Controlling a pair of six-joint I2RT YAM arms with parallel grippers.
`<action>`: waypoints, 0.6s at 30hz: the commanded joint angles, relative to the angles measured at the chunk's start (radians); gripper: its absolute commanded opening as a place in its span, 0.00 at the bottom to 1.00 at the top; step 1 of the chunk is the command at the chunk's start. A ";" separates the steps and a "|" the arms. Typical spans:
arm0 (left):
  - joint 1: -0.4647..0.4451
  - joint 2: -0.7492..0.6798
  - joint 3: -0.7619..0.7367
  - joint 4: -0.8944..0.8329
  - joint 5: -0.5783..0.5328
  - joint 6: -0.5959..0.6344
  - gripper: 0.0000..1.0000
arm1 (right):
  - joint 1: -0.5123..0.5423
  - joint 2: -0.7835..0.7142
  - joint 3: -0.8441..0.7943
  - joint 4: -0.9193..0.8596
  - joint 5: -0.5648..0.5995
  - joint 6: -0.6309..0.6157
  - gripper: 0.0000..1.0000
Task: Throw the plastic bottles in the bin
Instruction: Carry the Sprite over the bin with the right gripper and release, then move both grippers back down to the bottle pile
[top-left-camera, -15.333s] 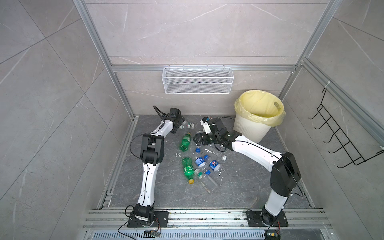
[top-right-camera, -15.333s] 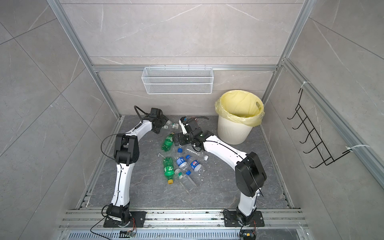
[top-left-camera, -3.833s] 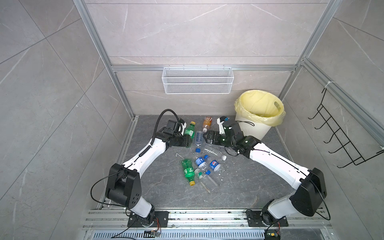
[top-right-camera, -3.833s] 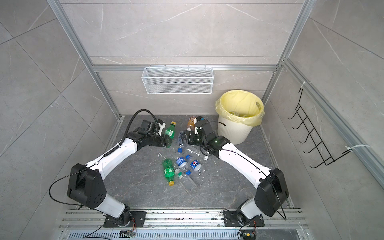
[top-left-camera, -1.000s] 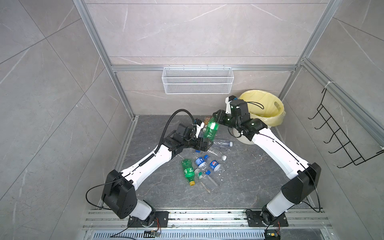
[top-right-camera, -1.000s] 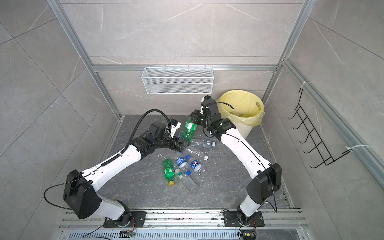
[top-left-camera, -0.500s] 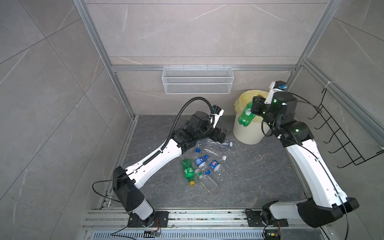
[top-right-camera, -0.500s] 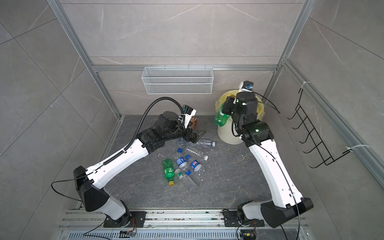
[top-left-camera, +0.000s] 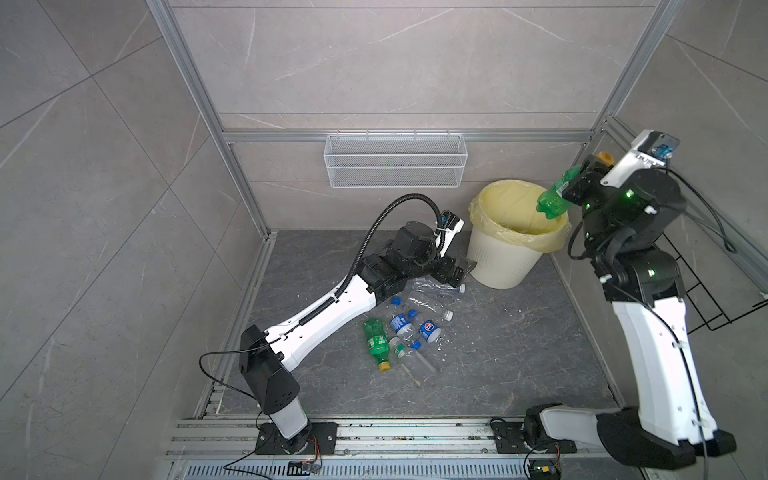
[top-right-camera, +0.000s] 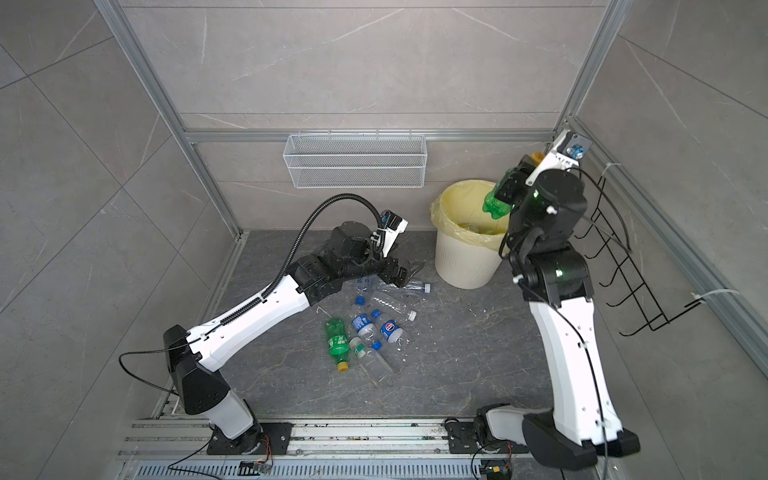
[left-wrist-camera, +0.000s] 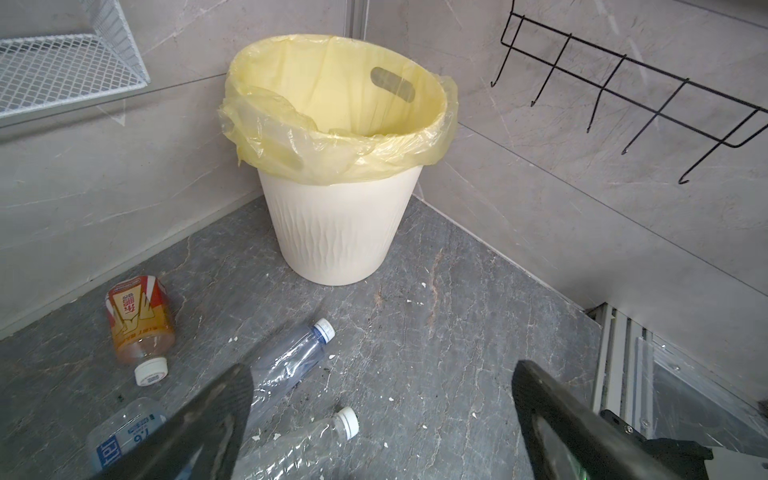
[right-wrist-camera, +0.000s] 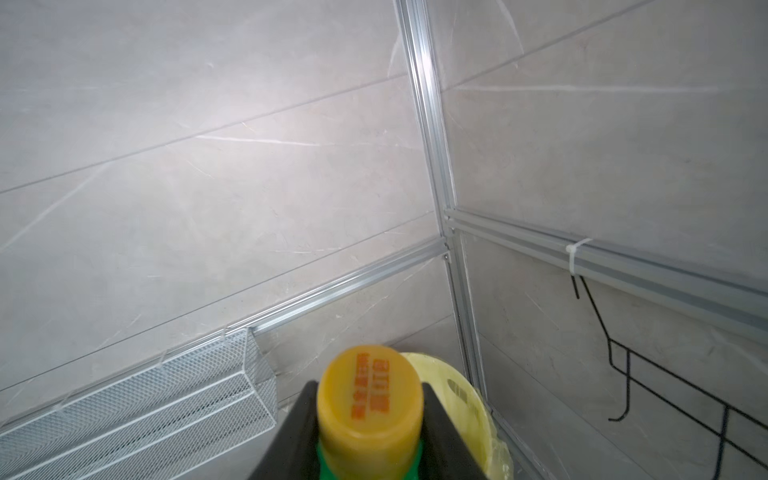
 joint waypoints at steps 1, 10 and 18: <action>0.000 -0.010 0.000 0.021 -0.012 0.023 1.00 | -0.105 0.225 0.124 -0.215 -0.144 0.170 0.39; 0.000 -0.033 -0.074 0.035 -0.031 0.015 1.00 | -0.153 0.195 0.019 -0.169 -0.322 0.229 0.96; 0.000 -0.032 -0.096 0.030 -0.038 -0.024 1.00 | -0.154 0.153 -0.027 -0.181 -0.389 0.230 1.00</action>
